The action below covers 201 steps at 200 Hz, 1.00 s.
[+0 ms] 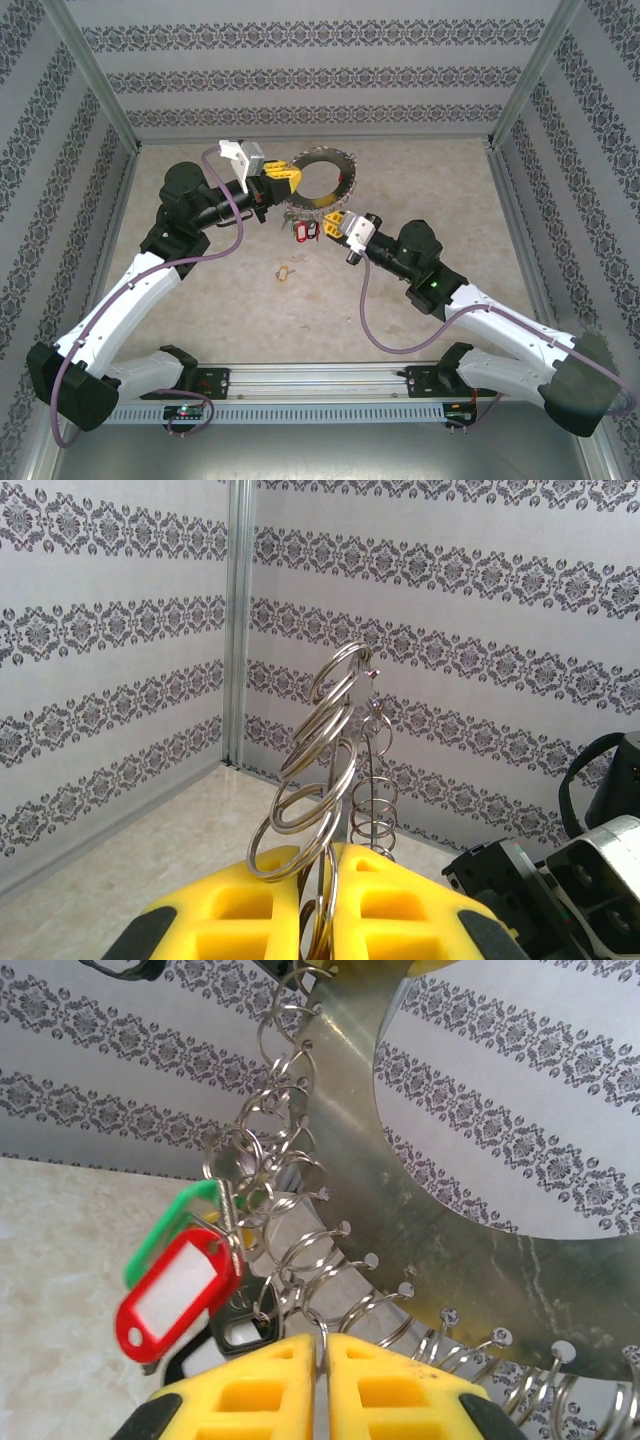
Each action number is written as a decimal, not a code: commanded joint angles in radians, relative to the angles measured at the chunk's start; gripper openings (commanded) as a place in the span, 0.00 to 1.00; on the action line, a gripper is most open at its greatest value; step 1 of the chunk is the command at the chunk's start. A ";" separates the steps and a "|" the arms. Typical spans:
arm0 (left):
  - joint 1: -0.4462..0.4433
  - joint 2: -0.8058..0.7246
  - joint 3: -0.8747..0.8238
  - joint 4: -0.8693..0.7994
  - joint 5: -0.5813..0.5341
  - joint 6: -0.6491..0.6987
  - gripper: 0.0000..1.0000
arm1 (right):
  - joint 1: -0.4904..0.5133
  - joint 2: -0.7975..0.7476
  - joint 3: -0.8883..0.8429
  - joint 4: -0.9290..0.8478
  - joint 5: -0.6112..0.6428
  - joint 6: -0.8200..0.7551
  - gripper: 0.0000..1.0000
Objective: Put the keys on the keyring
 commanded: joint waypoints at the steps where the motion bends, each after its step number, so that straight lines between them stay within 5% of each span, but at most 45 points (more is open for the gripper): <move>1: -0.013 -0.026 0.019 0.062 0.002 -0.017 0.00 | 0.011 0.004 0.029 0.039 0.044 -0.019 0.16; 201: -0.016 -0.030 0.024 0.040 0.009 -0.017 0.00 | 0.011 0.027 0.042 0.026 0.099 -0.107 0.18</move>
